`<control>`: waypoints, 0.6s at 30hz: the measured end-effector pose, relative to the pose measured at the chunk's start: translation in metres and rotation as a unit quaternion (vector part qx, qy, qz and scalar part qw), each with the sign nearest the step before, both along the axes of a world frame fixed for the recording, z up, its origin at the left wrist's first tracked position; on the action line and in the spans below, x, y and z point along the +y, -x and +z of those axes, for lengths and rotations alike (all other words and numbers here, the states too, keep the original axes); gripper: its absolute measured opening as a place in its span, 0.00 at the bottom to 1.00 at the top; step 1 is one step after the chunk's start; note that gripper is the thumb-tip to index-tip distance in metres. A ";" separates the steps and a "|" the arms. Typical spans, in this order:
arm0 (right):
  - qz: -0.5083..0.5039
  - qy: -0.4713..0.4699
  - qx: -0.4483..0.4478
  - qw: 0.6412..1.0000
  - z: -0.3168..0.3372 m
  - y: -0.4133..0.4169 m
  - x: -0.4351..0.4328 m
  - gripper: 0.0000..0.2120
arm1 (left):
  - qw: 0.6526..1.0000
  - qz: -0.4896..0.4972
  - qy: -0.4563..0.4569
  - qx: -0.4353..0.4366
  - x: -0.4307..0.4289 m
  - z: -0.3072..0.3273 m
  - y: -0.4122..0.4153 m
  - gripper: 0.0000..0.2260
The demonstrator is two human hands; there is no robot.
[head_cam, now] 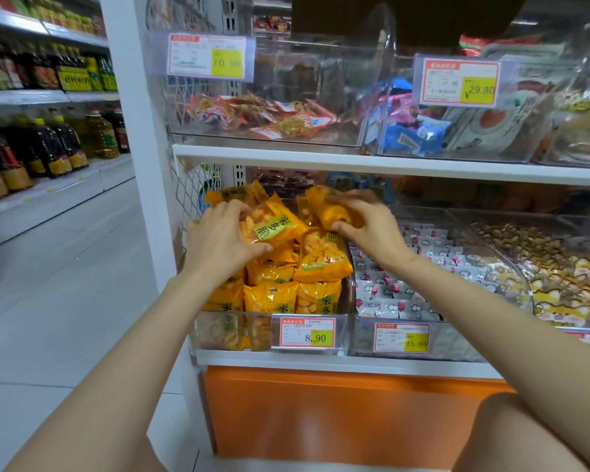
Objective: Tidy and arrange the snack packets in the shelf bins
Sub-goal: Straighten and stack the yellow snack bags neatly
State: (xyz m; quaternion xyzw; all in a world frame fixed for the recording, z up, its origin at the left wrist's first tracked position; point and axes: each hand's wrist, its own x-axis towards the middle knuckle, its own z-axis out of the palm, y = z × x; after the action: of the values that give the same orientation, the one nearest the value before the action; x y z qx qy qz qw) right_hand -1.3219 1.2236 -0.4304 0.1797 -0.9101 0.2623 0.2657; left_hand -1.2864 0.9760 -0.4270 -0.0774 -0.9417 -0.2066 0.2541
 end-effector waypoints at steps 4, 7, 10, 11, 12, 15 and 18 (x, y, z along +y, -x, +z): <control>0.000 -0.061 -0.023 0.998 0.004 -0.006 -0.008 0.28 | 1.000 0.007 -0.013 0.002 0.004 0.002 -0.001 0.30; 0.020 -0.001 -0.055 0.998 0.008 -0.007 -0.006 0.30 | 0.999 -0.011 -0.036 0.004 0.004 0.003 -0.002 0.29; 0.042 0.042 -0.094 0.994 0.006 -0.009 -0.004 0.31 | 0.997 -0.035 -0.062 0.006 0.003 0.004 -0.003 0.30; 0.046 0.061 -0.101 0.992 0.007 -0.010 -0.003 0.30 | 0.997 -0.044 -0.070 0.006 0.003 0.004 -0.002 0.30; 0.049 0.083 -0.105 0.990 0.008 -0.011 -0.002 0.29 | 0.996 -0.054 -0.077 0.006 0.003 0.003 -0.001 0.30; 0.061 0.119 -0.094 0.987 0.008 -0.013 -0.001 0.24 | 0.991 -0.082 -0.105 0.012 0.002 0.003 0.001 0.30; 0.068 0.106 -0.079 0.989 0.004 -0.011 -0.010 0.22 | 0.990 -0.084 -0.114 0.020 0.005 0.002 0.002 0.30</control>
State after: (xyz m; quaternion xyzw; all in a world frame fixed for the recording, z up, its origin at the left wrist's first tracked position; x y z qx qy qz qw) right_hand -1.3106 1.2135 -0.4260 0.1908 -0.8809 0.3885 0.1918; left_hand -1.2887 0.9806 -0.4247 -0.1305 -0.8967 -0.3319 0.2623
